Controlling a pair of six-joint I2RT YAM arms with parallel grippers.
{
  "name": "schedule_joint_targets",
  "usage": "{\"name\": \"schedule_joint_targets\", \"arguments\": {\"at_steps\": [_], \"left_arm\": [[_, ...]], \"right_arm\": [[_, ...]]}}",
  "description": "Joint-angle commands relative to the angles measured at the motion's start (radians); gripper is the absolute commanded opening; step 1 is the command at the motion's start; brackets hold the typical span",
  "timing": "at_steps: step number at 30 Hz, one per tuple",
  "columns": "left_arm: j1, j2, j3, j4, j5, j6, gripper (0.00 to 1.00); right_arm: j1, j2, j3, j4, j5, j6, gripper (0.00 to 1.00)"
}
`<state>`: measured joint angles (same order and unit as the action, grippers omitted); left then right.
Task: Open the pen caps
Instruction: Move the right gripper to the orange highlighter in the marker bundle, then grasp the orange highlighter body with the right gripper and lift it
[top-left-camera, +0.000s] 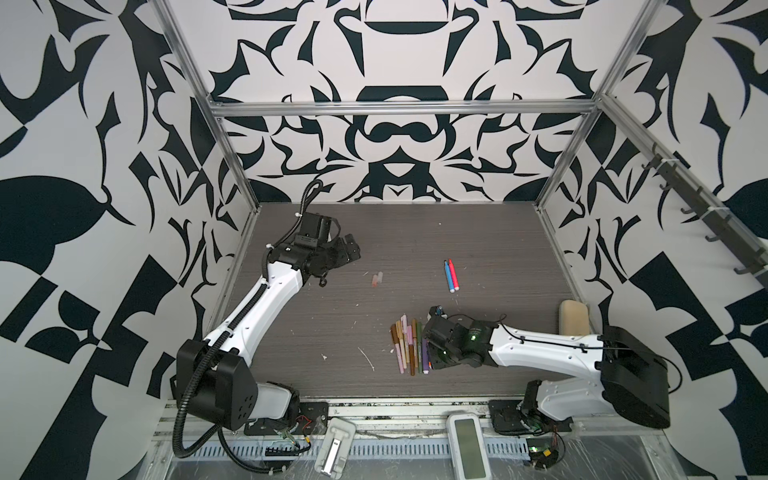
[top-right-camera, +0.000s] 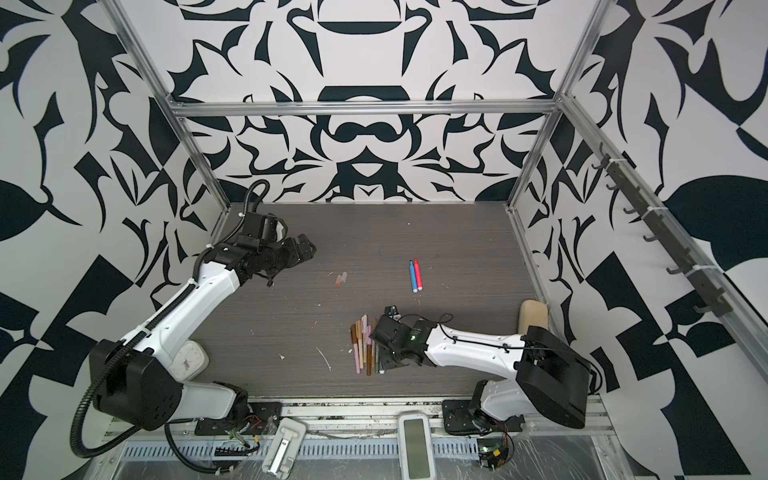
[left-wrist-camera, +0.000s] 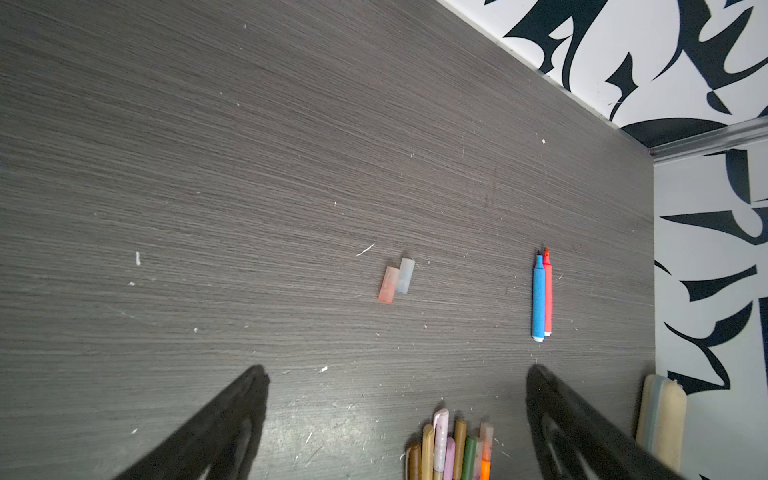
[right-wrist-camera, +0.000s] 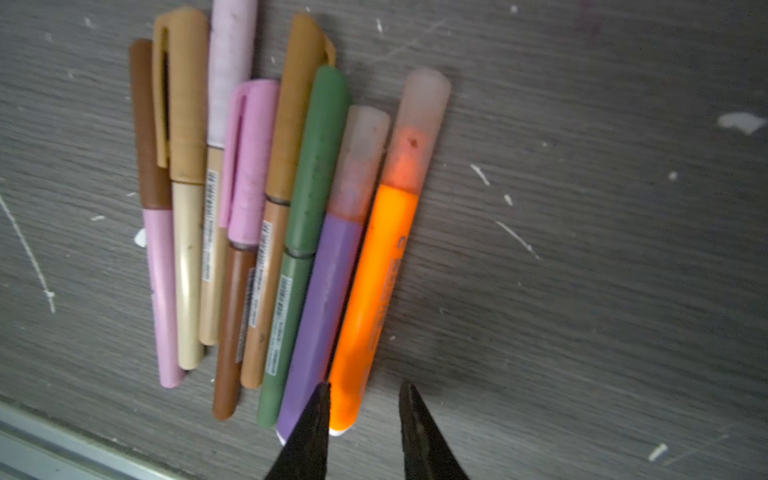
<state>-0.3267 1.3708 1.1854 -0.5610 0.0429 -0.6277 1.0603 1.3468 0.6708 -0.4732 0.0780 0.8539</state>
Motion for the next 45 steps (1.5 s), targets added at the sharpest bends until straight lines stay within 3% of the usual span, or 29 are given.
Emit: {"name": "schedule_joint_targets", "arguments": {"at_steps": [1,6,9,15,22,29,33,38,45], "left_arm": [[0.013,-0.061,-0.021,0.045,0.025,0.017,0.99],[0.023,-0.031,0.055,-0.070,0.017,0.015,0.99],[0.030,-0.009,0.082,-0.112,0.079,0.066,0.99],[0.032,-0.086,0.008,-0.014,0.102,0.054,0.99],[0.032,-0.217,-0.119,0.187,0.225,0.046,0.99],[0.031,-0.248,-0.112,0.196,0.244,0.033,0.99],[0.032,-0.247,-0.101,0.205,0.283,0.036,0.99],[0.032,-0.235,-0.080,0.178,0.347,0.070,0.99],[0.038,-0.182,-0.063,0.105,0.336,0.145,0.99]], "right_arm": [[0.004,-0.016,-0.011,0.024,0.017,0.032,0.31],[0.004,0.005,-0.005,0.046,0.000,0.027,0.31],[0.006,0.012,0.001,0.045,0.006,0.025,0.31],[0.006,0.009,-0.006,0.031,0.024,0.043,0.31],[0.006,0.021,-0.008,-0.072,0.098,0.099,0.26],[0.007,0.048,-0.017,-0.032,0.071,0.097,0.26],[-0.001,0.074,0.003,-0.030,0.064,0.033,0.26],[-0.054,0.061,0.051,-0.104,0.050,-0.045,0.06],[-0.175,-0.089,0.118,-0.229,0.059,-0.121,0.00]]}}
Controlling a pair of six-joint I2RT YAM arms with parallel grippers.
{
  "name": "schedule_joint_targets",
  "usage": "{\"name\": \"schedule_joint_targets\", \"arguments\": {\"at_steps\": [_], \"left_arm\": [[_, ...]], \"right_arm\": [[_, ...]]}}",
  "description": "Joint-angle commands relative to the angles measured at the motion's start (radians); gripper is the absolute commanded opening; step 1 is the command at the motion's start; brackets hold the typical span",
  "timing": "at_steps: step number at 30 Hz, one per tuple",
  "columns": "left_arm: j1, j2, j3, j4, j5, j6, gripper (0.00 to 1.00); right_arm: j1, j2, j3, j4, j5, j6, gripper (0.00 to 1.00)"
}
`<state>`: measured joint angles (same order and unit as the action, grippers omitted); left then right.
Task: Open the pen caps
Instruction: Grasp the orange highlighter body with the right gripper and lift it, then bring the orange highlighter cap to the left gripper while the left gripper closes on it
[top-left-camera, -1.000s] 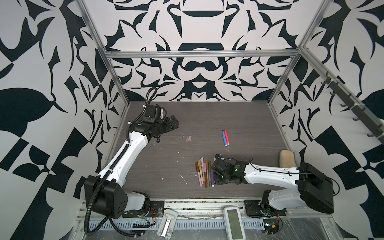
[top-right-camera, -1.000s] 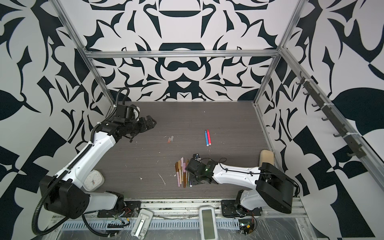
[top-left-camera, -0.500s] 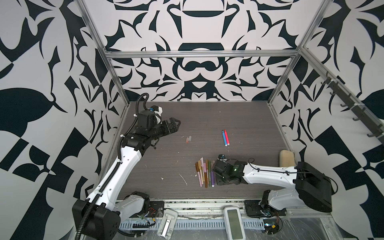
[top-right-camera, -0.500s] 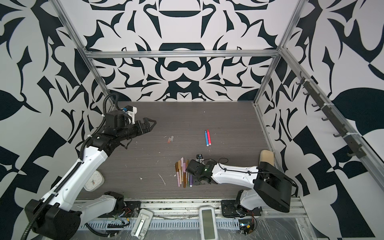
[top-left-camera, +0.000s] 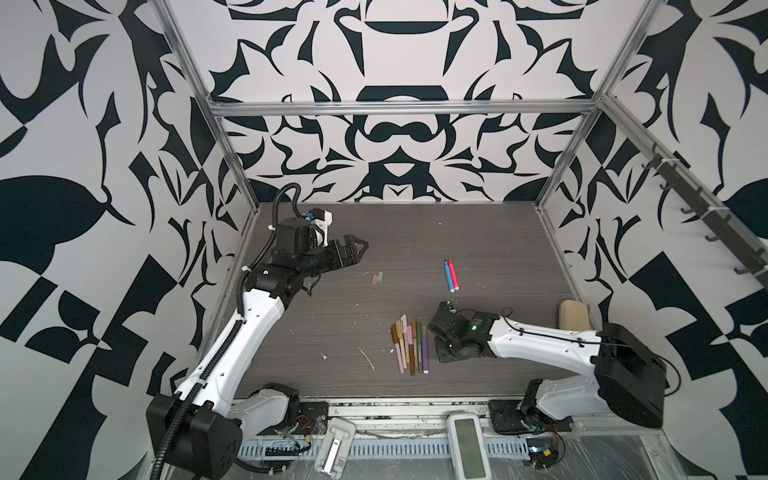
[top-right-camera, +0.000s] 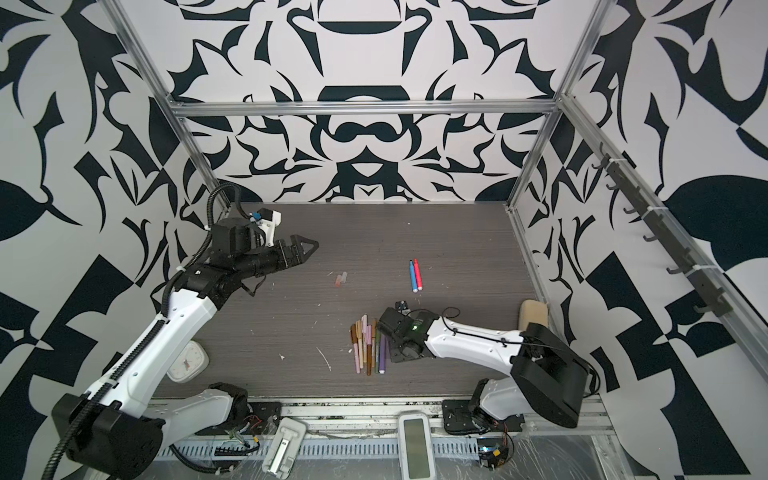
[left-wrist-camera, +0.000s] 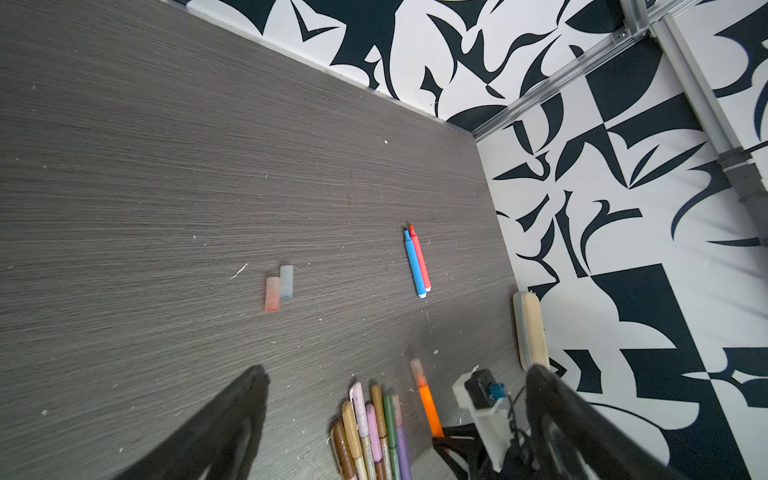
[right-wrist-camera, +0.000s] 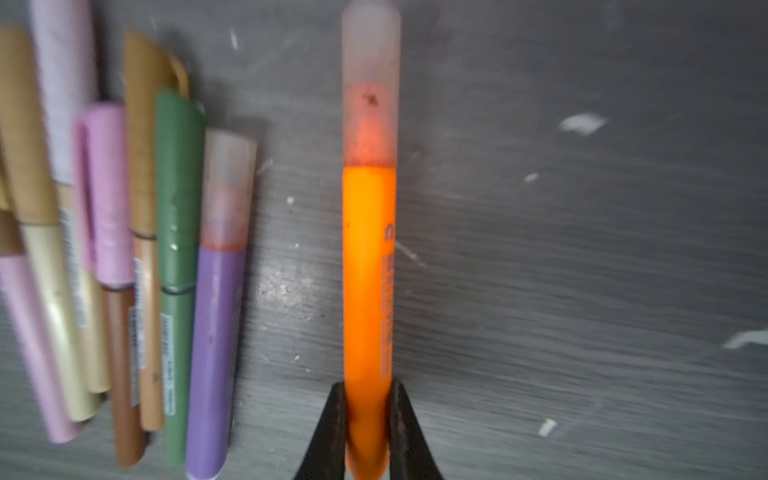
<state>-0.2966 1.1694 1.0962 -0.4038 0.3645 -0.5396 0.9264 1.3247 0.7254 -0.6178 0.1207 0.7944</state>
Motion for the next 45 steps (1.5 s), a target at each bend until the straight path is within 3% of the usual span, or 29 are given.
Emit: {"name": "schedule_joint_targets", "arguments": {"at_steps": [1,5,9,13,17,23,29,45], "left_arm": [[0.012,0.025,0.030,-0.053,0.013,0.061,0.99],[0.013,0.048,0.040,-0.023,0.078,0.058,0.99],[0.007,0.057,-0.023,0.102,0.192,-0.036,0.99],[-0.005,0.041,-0.074,0.182,0.205,-0.073,1.00],[-0.005,0.076,-0.064,0.221,0.255,-0.139,0.94],[-0.058,0.177,-0.099,0.381,0.338,-0.346,0.82],[-0.116,0.239,-0.066,0.346,0.320,-0.338,0.73],[-0.178,0.271,-0.024,0.305,0.323,-0.306,0.55]], "right_arm": [[-0.059,-0.088,0.077,-0.092,0.013,-0.079,0.00],[-0.096,-0.127,0.130,-0.073,-0.028,-0.142,0.00],[-0.100,-0.103,0.184,-0.028,-0.070,-0.170,0.00],[-0.100,-0.100,0.203,0.073,-0.146,-0.201,0.00],[-0.098,-0.099,0.244,0.118,-0.234,-0.257,0.00],[-0.098,-0.059,0.347,0.103,-0.299,-0.297,0.00],[-0.097,-0.014,0.415,0.118,-0.360,-0.282,0.00],[-0.097,0.007,0.451,0.119,-0.360,-0.283,0.00]]}}
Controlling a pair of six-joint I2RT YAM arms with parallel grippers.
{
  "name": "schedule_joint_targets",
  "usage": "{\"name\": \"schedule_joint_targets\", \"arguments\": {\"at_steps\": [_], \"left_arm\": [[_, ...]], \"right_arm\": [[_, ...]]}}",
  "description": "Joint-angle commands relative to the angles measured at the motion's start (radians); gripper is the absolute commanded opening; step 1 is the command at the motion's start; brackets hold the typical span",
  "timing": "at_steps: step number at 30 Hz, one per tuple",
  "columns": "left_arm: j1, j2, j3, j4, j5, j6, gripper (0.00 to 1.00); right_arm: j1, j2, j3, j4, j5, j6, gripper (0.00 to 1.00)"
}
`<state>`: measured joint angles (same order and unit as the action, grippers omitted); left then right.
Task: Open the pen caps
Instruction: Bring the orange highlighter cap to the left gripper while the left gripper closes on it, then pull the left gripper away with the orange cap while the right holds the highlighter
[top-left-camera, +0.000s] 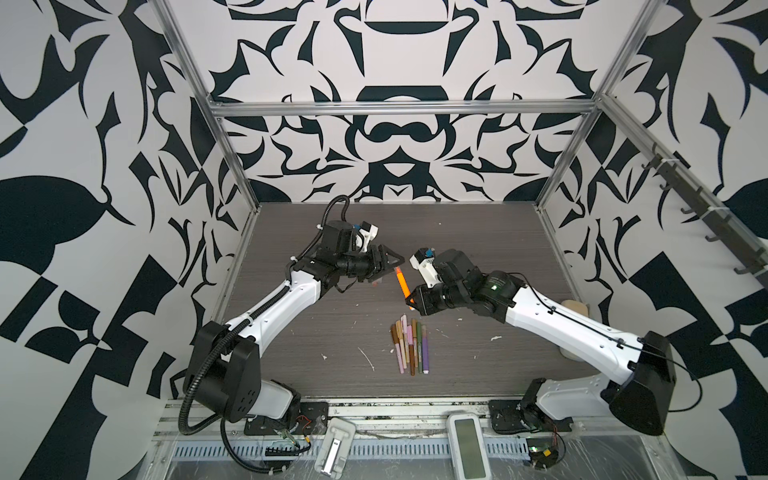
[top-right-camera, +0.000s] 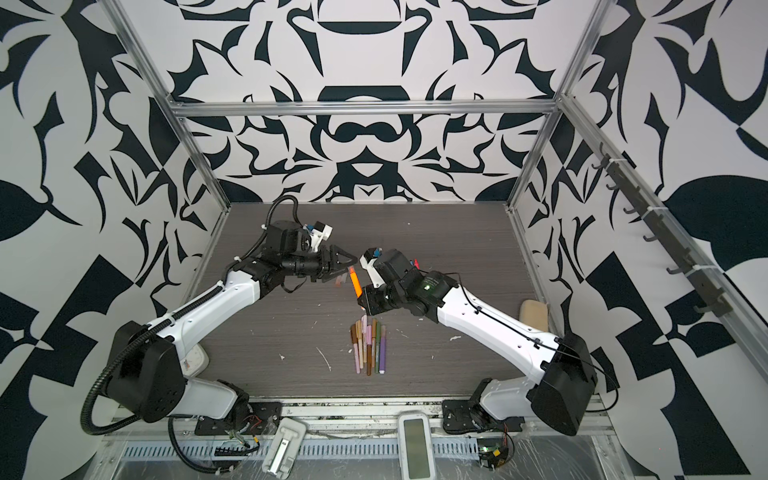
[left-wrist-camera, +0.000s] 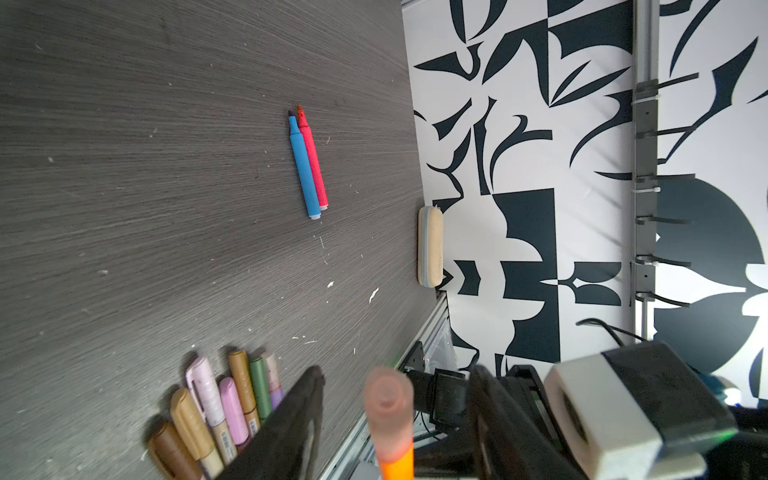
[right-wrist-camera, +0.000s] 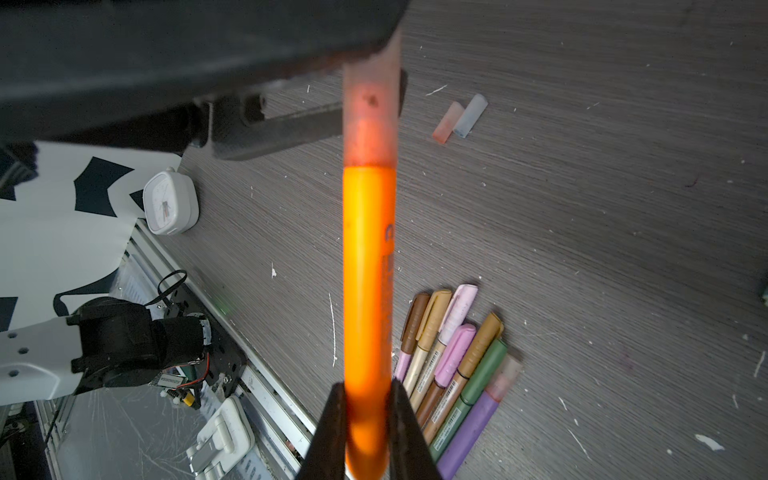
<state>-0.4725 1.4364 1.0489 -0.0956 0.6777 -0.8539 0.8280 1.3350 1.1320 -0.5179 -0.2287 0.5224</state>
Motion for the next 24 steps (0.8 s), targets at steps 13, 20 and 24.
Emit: {"name": "schedule_joint_targets", "arguments": {"at_steps": [13,20,24], "left_arm": [[-0.009,0.007,0.021,0.003,0.034,0.022,0.31],[-0.021,0.015,0.024,0.002,0.035,0.021,0.33],[-0.026,0.017,0.027,0.001,0.037,0.024,0.24]], "right_arm": [[0.002,-0.013,0.026,0.035,-0.012,-0.001,0.00],[0.002,-0.017,0.020,0.051,-0.018,0.008,0.00],[0.002,-0.015,0.019,0.050,-0.018,0.008,0.00]]}}
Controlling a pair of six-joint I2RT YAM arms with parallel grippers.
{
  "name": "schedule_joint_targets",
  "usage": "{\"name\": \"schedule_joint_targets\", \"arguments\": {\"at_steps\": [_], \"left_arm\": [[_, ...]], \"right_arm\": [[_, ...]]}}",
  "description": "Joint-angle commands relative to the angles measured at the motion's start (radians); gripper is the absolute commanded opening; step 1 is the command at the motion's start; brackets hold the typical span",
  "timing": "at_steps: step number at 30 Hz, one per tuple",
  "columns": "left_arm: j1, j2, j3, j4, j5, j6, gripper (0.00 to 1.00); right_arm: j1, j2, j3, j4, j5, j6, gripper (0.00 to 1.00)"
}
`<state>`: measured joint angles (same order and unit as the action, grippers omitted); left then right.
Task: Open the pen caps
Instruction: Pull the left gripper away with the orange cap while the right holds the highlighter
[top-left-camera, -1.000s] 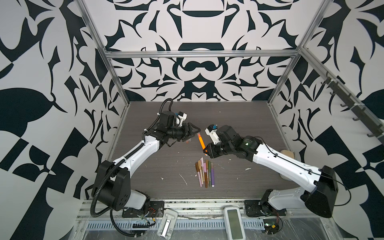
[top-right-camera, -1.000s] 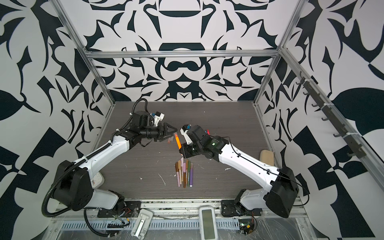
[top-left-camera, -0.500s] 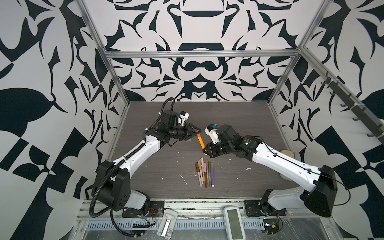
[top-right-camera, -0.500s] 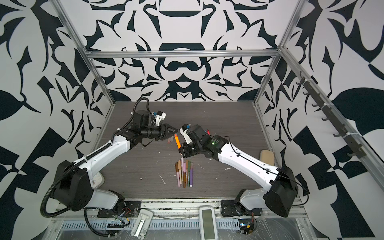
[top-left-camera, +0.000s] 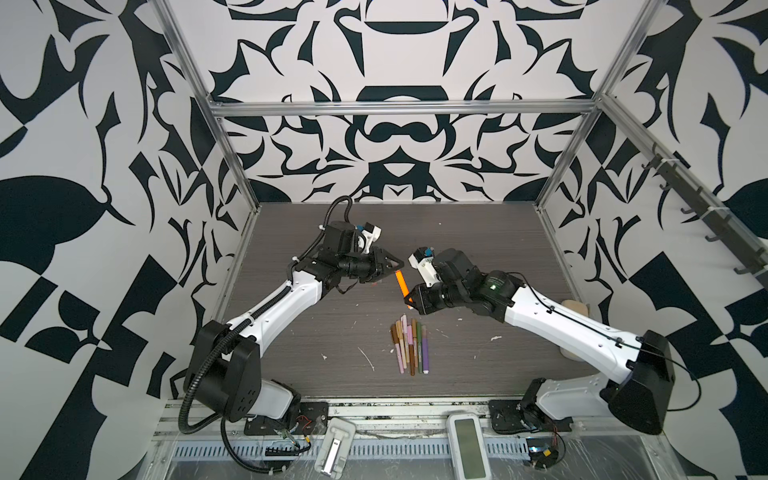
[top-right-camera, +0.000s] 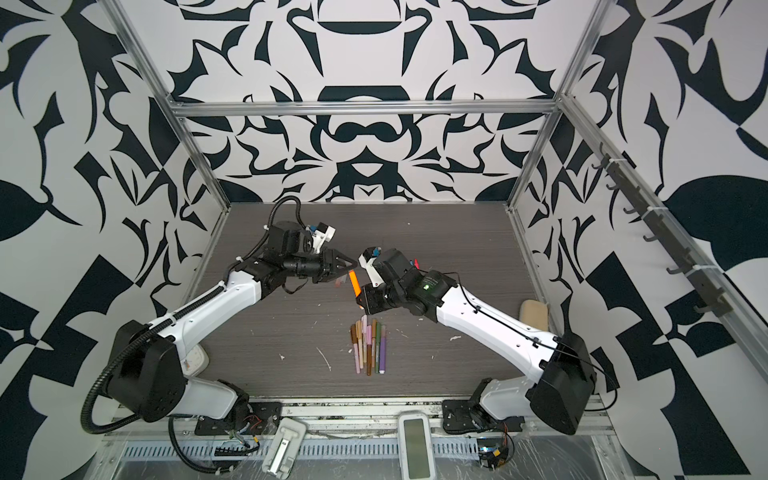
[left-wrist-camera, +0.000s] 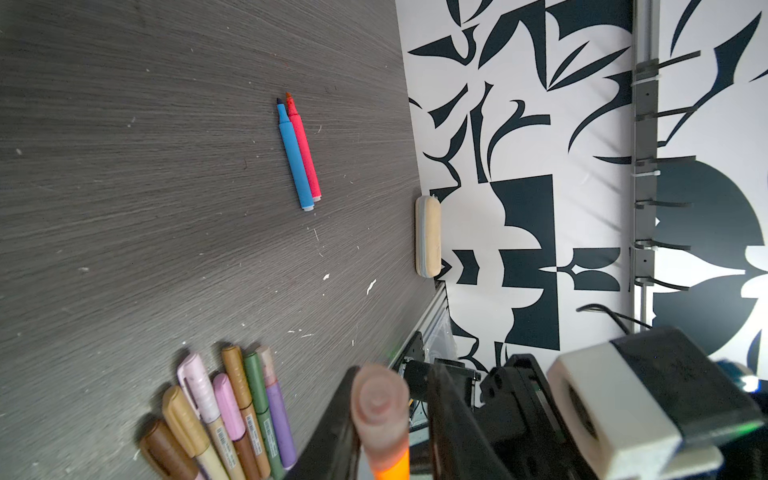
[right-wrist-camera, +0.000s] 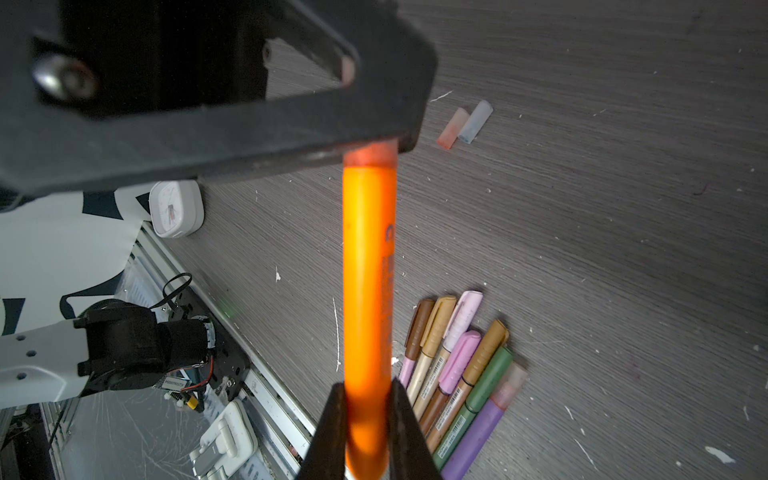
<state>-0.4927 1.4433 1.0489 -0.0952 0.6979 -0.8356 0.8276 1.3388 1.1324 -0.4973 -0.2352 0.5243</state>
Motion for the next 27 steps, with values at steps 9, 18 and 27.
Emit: {"name": "schedule_joint_targets", "arguments": {"at_steps": [9,18,27], "left_arm": [[-0.013,0.011,0.037,0.000,0.030,0.013,0.00],[-0.035,0.009,0.045,0.000,0.029,0.015,0.00],[-0.040,0.004,0.039,0.000,0.031,0.016,0.00]], "right_arm": [[0.002,-0.030,0.006,0.032,0.006,0.007,0.28],[-0.022,0.030,0.047,0.038,0.013,0.010,0.37],[-0.044,0.068,0.079,0.063,-0.013,0.005,0.00]]}}
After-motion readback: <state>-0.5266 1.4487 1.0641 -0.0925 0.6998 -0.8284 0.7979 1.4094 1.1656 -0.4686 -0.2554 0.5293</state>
